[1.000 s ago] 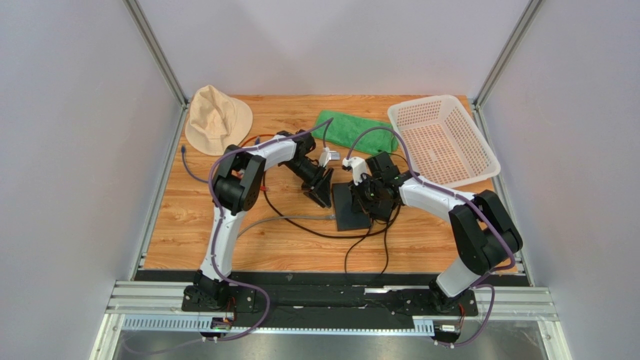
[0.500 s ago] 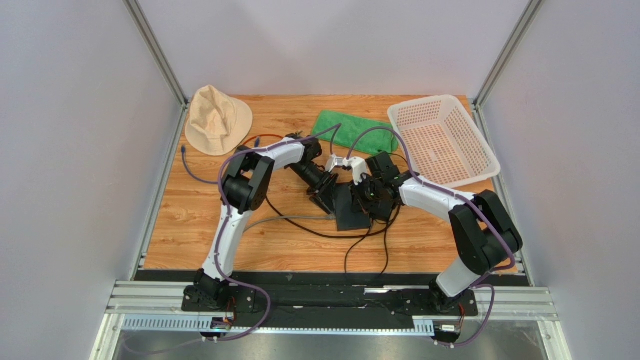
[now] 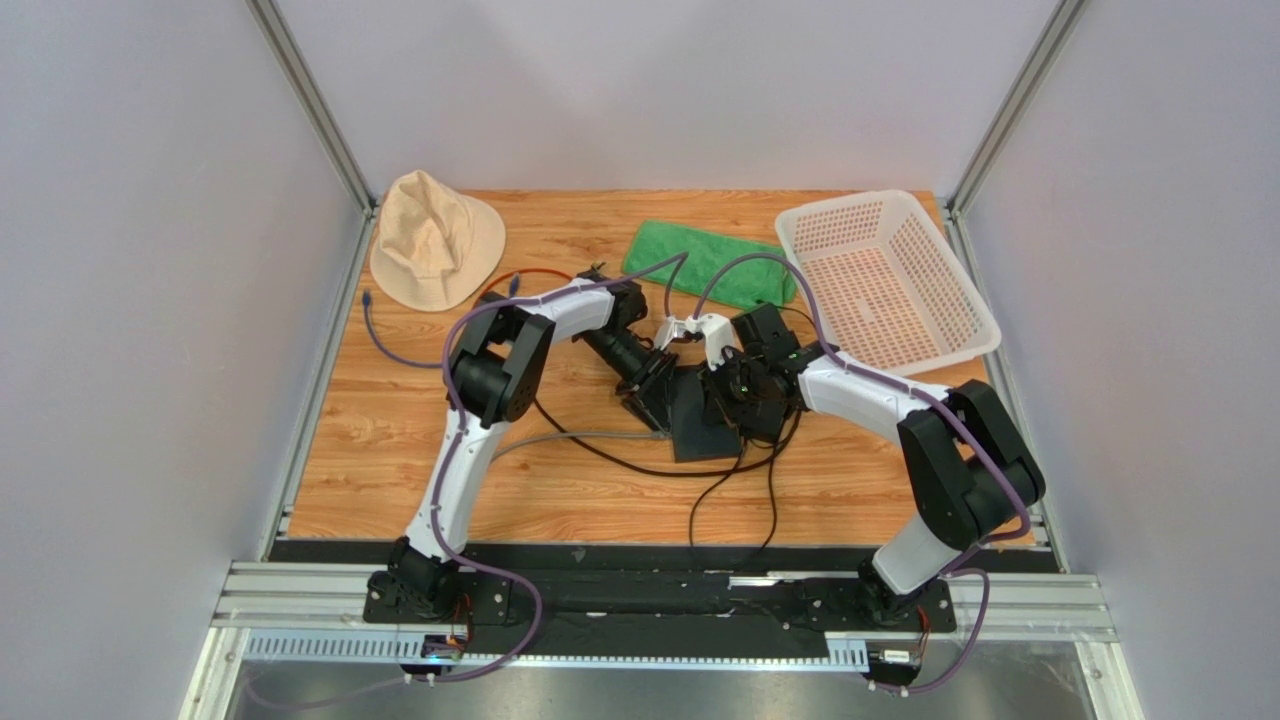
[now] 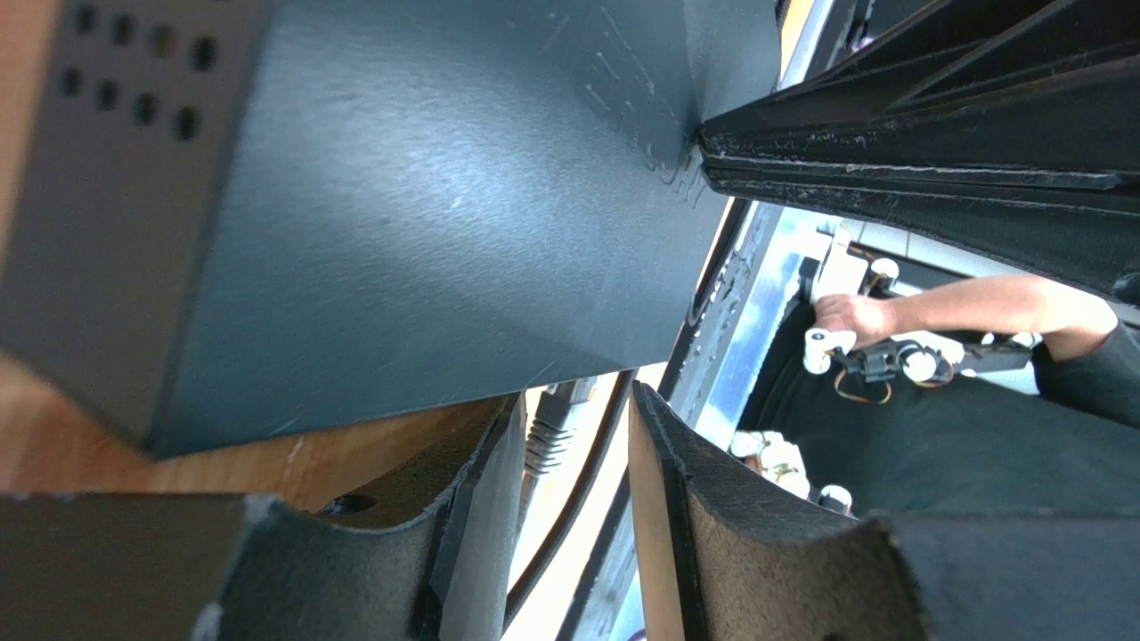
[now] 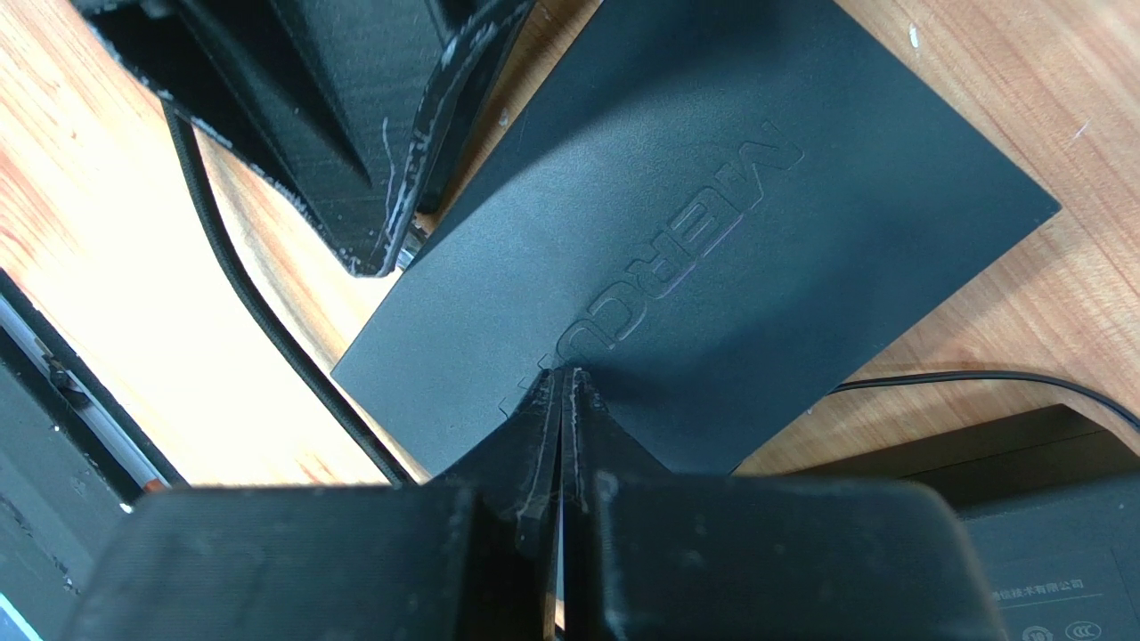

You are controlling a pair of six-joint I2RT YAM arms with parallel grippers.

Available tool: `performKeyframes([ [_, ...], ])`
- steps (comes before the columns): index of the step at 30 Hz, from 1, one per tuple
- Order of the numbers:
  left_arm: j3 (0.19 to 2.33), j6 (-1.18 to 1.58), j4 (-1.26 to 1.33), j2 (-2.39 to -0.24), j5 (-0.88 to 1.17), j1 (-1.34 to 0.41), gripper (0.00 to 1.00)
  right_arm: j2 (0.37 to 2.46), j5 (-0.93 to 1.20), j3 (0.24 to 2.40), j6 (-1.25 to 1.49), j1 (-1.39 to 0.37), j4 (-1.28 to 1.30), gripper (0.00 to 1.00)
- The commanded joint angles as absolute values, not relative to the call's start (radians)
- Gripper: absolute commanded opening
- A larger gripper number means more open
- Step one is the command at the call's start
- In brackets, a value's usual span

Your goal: Pull the plug from the switch port

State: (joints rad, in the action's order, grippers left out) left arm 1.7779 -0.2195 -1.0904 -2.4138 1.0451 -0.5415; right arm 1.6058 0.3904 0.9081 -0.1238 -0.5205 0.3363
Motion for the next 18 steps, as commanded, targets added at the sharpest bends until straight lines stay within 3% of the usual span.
performKeyframes([
  [1,1.802,-0.276,-1.095,-2.434,1.042,-0.555,0.44,1.647,0.322,0.897,-0.133,-0.520,0.382,0.00],
  [18,1.810,-0.243,-1.079,-2.445,0.999,-0.572,0.41,1.647,0.324,0.897,-0.133,-0.517,0.383,0.00],
])
